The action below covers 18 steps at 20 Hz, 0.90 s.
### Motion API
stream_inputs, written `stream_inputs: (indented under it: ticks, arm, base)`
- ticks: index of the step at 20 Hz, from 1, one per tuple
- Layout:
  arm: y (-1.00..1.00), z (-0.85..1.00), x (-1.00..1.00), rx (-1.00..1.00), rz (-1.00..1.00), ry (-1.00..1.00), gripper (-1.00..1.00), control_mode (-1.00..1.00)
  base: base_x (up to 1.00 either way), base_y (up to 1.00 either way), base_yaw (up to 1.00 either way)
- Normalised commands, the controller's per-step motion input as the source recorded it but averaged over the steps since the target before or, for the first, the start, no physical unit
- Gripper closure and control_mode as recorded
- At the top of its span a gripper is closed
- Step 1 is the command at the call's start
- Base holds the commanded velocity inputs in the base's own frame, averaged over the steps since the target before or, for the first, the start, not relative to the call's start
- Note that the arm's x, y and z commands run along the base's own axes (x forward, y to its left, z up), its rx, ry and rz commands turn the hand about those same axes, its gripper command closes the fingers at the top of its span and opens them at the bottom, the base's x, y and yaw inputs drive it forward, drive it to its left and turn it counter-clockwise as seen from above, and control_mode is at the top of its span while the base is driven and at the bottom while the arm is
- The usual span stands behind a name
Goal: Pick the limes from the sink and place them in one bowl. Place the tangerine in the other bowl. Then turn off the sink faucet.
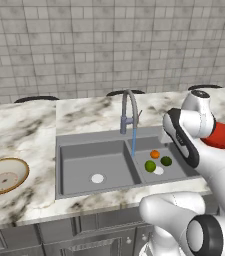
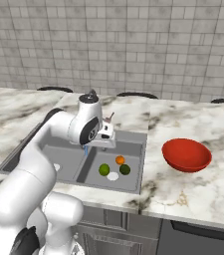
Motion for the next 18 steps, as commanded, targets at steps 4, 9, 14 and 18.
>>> stream_inputs:
  ticks: [4, 9, 14, 18]
  arm:
    - [-0.03, -0.13, 0.00, 0.00, 0.00, 0.00, -1.00, -1.00]
    - [-0.12, -0.05, 0.00, 0.02, 0.00, 0.00, -1.00, -1.00]
    - [-0.12, -0.08, 0.00, 0.01, 0.00, 0.00, -1.00, -1.00]
    - [-0.06, -0.16, 0.03, 0.00, 0.00, 0.00, -1.00, -1.00]
  base:
    - [0.00, 0.00, 0.00]
    - [0.00, 0.00, 0.00]
    - [0.00, 0.00, 0.00]
    - [0.00, 0.00, 0.00]
